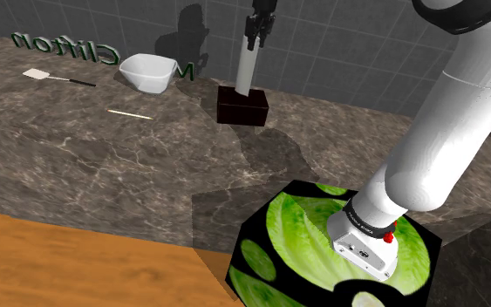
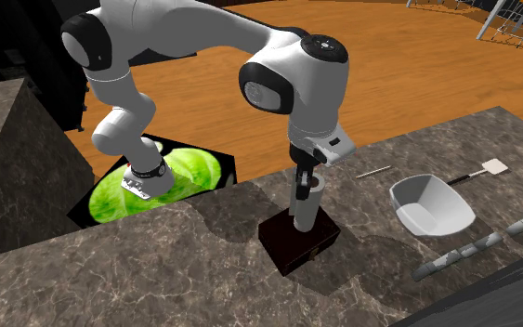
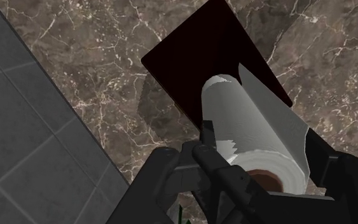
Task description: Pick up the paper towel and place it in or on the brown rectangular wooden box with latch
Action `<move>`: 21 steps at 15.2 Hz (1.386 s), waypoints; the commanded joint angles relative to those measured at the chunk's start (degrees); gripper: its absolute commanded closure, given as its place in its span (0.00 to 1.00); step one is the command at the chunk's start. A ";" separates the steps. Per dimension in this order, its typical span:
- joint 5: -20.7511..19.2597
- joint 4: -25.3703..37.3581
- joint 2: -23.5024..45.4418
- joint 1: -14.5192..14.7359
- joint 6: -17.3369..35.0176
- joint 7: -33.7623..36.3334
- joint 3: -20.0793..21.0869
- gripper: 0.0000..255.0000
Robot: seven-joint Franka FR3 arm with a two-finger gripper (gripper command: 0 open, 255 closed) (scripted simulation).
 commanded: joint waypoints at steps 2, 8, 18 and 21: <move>-0.03 -2.49 -0.19 0.10 2.35 0.01 0.06 1.00; -0.03 -2.49 -0.19 0.10 2.35 0.01 0.06 1.00; -0.11 3.16 -0.29 -0.05 -3.40 0.10 -0.06 0.00; -0.09 4.80 -0.19 -0.12 -4.95 0.10 -0.09 0.00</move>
